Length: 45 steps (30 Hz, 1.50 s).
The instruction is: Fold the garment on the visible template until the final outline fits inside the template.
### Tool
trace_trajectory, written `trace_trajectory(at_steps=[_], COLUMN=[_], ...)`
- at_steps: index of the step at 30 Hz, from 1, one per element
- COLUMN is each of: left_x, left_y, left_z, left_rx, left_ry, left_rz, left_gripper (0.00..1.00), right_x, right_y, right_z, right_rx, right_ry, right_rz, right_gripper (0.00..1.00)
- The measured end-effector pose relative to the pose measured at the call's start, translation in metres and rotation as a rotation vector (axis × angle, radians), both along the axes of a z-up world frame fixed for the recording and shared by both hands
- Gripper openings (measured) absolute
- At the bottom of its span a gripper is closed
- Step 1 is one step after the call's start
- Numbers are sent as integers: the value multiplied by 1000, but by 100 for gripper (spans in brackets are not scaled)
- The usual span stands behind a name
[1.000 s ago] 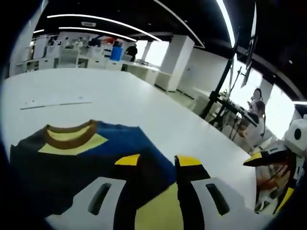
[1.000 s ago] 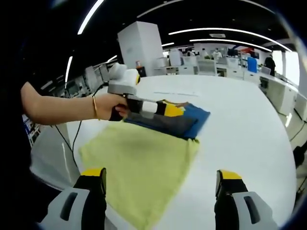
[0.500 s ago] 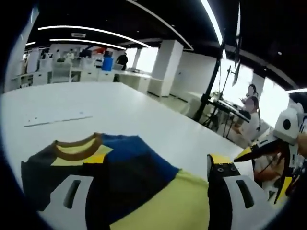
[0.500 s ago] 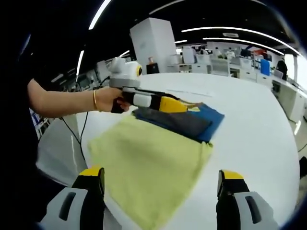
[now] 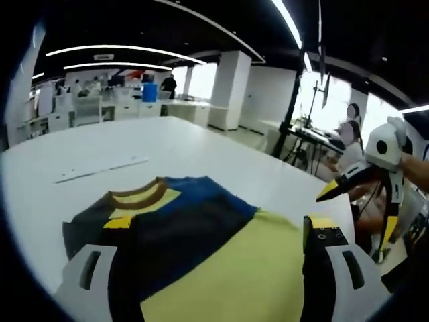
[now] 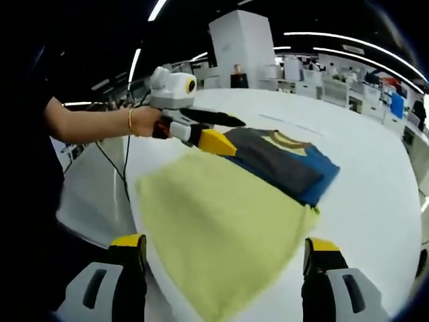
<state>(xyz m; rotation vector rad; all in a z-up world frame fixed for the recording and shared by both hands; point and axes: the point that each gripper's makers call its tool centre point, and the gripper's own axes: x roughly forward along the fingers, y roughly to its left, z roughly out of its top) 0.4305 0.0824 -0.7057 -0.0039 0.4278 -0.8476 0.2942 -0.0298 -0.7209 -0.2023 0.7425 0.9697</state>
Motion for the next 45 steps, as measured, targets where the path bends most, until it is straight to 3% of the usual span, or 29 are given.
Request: trace_trajectory(at_steps=[9,19,26,28,32,35,40,45], left_x=[-24,-69,-105,-115,-136,-148,-164,-181], left_y=[27,50,65,70,72,78,91,100], left_z=[15,5,-13,-21,-26,-34,-46,-58], left_rx=[14,62,137,197,217,290,393,439], left_ry=[-25,-2,40,43,60,61,46,67], left_rz=[5,-59,-126,-161,-225,-278,-324,-342], left_gripper=[97,90,82,80,76,70,63,58], right_x=[-12,-27,-39,-42,-46,-48,-50,-54], right_y=[5,3,-1,-2,-6,-11,-13,-16], right_z=[-7,-17,-25,-28,-35,-42,-46,-54], right_rx=[-52,-116,-164,-178,-218,-258,-258,-277], right_ry=[20,26,38,38,32,24,27,25], right_rz=[65,130,177,190,219,242,247,258], right_gripper=[91,86,85,83,78,70,64,58])
